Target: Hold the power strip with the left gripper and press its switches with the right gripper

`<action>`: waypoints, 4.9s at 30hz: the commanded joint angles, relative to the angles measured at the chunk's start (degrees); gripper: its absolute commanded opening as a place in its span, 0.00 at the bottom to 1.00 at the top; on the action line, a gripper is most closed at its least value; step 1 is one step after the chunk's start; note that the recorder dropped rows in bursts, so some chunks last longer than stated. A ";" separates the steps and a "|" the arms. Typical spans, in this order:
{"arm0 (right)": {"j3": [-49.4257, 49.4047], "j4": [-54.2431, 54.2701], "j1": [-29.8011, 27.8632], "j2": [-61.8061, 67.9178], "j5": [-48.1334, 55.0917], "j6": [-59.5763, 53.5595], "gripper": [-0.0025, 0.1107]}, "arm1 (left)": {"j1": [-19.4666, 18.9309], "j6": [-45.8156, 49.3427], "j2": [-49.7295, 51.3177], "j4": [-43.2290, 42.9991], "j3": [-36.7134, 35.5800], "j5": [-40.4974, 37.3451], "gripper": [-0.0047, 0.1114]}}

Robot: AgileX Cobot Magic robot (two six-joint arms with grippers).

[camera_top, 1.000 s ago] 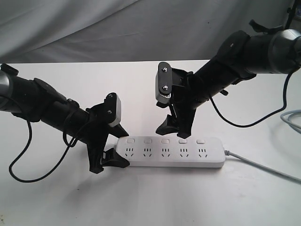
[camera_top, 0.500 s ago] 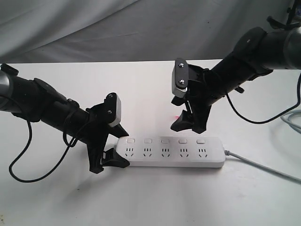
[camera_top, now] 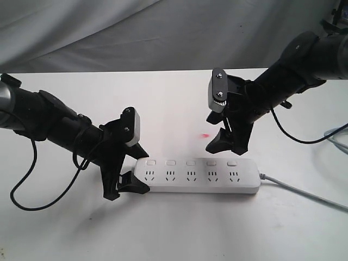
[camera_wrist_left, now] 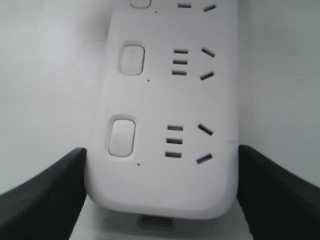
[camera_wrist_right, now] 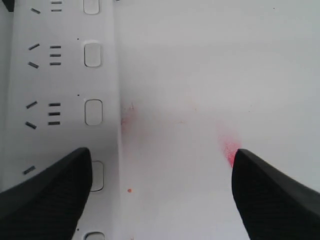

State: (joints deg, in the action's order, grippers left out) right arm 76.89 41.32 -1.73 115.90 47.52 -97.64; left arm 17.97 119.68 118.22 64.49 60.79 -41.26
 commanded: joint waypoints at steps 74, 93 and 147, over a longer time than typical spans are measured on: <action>-1.72 6.76 0.49 -2.07 0.03 -4.32 0.65 | 0.30 0.29 0.10 -0.30 0.22 0.57 0.04; -1.72 5.09 -0.80 -2.09 -0.07 -4.32 0.65 | 0.30 0.29 0.10 -0.30 0.22 0.57 0.04; -5.03 9.17 -8.98 2.20 3.05 -14.54 0.65 | 0.30 0.29 0.10 -0.30 0.22 0.57 0.04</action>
State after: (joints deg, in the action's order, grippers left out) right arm 72.22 49.39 -10.32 117.78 50.59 -111.72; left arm 17.97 119.68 118.22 64.60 60.79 -41.26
